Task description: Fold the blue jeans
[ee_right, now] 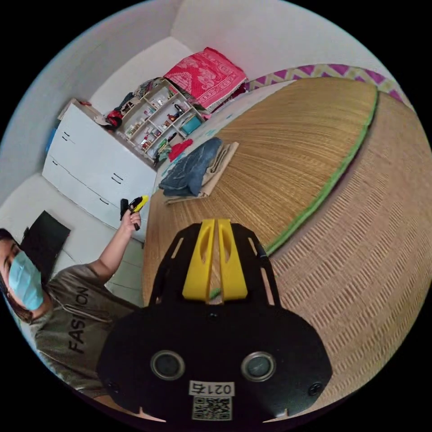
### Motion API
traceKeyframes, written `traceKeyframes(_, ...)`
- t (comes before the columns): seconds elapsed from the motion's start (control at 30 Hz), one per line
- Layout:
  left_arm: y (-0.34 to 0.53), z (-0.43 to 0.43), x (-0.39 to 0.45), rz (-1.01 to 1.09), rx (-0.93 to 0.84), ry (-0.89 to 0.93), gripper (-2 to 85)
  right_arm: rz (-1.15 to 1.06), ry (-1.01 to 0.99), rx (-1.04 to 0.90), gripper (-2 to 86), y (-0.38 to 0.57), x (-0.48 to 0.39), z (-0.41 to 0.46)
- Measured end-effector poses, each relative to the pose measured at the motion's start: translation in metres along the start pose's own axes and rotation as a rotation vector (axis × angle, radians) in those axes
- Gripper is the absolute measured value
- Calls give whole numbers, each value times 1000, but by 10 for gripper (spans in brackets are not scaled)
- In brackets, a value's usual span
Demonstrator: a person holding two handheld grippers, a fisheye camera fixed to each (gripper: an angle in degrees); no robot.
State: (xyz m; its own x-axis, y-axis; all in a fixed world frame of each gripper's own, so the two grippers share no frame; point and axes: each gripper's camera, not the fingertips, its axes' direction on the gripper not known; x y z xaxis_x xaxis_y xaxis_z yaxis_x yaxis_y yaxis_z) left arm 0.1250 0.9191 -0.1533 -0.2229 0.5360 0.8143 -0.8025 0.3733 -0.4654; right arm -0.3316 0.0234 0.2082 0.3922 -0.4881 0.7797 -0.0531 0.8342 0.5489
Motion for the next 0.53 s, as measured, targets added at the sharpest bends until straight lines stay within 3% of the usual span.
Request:
traceKeyframes(0.3, 118, 242, 202, 219, -417, 15, -10, 74, 983, 156, 104, 188, 77, -246)
traceKeyframes(0.43, 161, 342, 288, 275, -511, 149, -10, 71, 1136, 176, 121, 200, 104, -301)
traceKeyframes(0.53, 180, 391, 338, 302, -568, 210, -10, -22, 1255, 52, 139, 185, 125, -307)
